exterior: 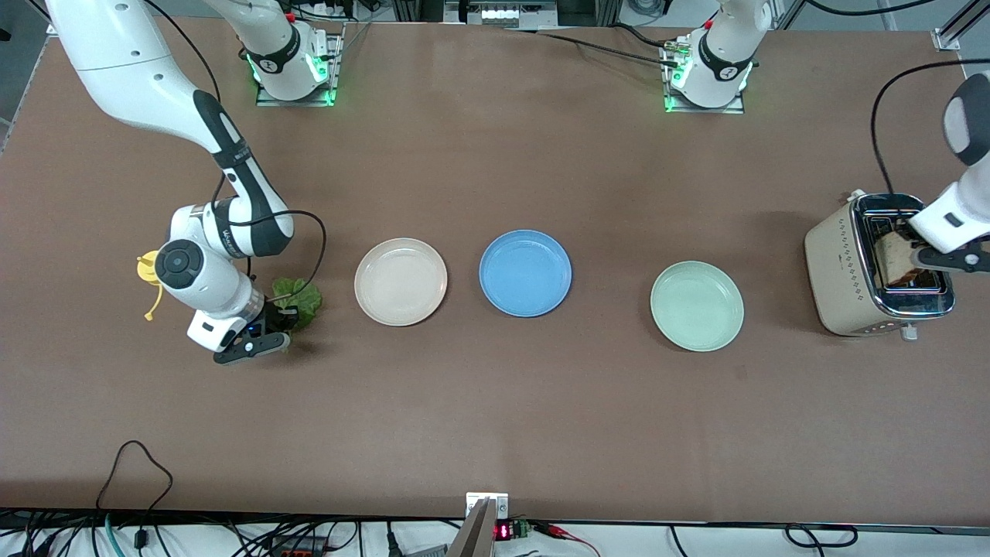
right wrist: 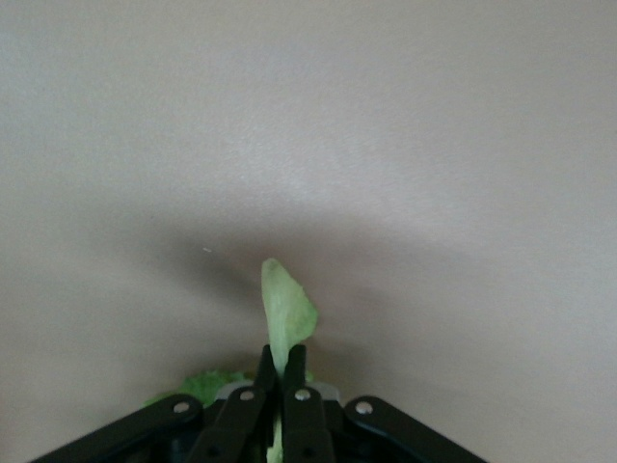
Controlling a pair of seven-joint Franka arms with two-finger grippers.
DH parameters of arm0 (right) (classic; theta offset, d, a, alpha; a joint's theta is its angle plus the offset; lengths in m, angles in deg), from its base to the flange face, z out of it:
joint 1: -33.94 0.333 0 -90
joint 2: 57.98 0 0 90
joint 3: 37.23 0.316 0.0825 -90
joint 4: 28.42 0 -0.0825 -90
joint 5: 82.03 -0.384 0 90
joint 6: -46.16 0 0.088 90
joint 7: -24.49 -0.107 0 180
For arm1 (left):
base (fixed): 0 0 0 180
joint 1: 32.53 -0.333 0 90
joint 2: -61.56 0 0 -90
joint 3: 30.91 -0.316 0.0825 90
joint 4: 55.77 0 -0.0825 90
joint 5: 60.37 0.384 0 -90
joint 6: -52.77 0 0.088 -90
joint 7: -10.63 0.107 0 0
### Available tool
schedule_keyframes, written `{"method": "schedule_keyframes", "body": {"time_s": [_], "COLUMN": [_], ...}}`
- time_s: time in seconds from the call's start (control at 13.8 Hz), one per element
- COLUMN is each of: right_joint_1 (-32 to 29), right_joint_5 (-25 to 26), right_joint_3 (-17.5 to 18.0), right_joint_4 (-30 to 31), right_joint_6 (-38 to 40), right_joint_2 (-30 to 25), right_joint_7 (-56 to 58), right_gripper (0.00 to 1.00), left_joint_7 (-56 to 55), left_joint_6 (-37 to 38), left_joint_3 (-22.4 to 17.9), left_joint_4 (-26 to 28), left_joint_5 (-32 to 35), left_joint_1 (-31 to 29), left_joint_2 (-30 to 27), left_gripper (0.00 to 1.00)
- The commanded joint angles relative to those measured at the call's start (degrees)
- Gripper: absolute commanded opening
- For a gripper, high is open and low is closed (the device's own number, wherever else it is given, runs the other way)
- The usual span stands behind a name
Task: Make sandwich in blue plate with both arms
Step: 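Grasp the lettuce leaf with the right gripper while the left gripper grips toast, then pull the bread slice from the toaster and lower it onto the blue plate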
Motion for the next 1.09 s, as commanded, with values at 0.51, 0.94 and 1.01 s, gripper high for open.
{"method": "schedule_keyframes", "body": {"time_s": [0.51, 0.94, 1.01], "right_joint_1": [-0.6, -0.6, -0.7], "right_joint_5": [0.5, -3.0, -5.2], "right_joint_3": [0.8, 5.6, 5.6], "right_joint_4": [-2.5, -7.5, -8.2], "right_joint_6": [18.3, 28.4, 29.6], "right_joint_2": [-11.7, -13.7, -13.7], "right_joint_7": [13.0, 31.5, 34.3], "right_gripper": [0.00, 0.00, 0.00], "left_joint_7": [0.5, -5.2, -4.5], "left_joint_6": [11.8, 15.1, 15.1], "left_joint_3": [16.8, 18.9, 18.9], "left_joint_4": [-12.9, -12.9, -12.9], "left_joint_5": [-13.3, -30.7, -36.1], "left_joint_1": [0.8, 5.9, 6.7], "left_joint_2": [5.0, 11.7, 13.0], "left_gripper": [0.01, 0.01, 0.01]}}
